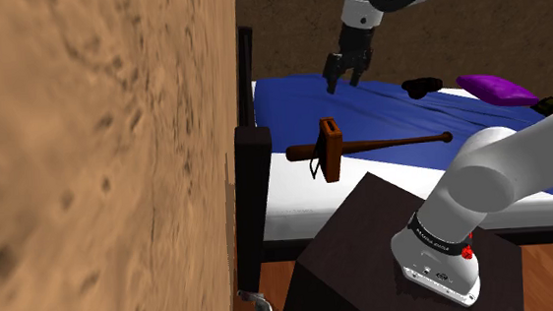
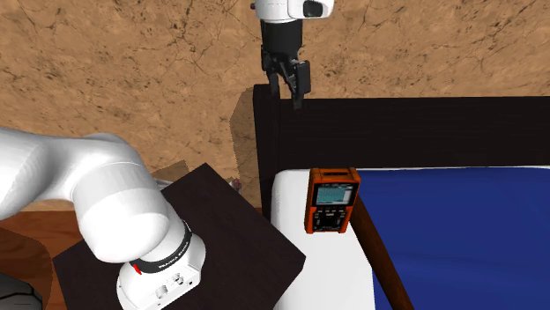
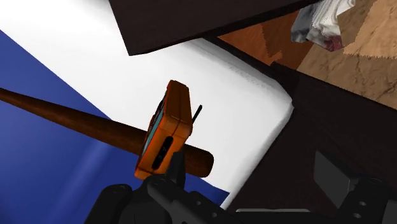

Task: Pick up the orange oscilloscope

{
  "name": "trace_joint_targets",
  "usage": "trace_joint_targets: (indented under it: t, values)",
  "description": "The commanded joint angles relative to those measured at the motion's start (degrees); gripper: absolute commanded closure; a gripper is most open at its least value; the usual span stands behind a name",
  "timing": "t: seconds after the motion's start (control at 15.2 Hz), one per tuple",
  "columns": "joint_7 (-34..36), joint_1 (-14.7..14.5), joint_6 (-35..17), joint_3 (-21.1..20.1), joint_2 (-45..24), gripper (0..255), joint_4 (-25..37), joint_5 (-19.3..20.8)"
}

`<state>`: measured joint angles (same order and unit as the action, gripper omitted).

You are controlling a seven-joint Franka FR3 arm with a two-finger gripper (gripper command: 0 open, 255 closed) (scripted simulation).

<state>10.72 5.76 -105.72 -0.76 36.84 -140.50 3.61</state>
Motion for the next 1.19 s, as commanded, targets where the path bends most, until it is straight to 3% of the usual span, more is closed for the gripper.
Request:
trace_joint_targets:
  t: [0.0, 0.53, 1.12]
  values:
    - [0.8, 1.3, -3.4, 0.6, -2.0, 0, -1.4, 1.2]
    - [6.3, 6.2, -17.8, 1.7, -13.9, 0, -4.7, 5.7]
    - [14.4, 11.7, -32.0, 3.8, -30.7, 0, -3.1, 12.6]
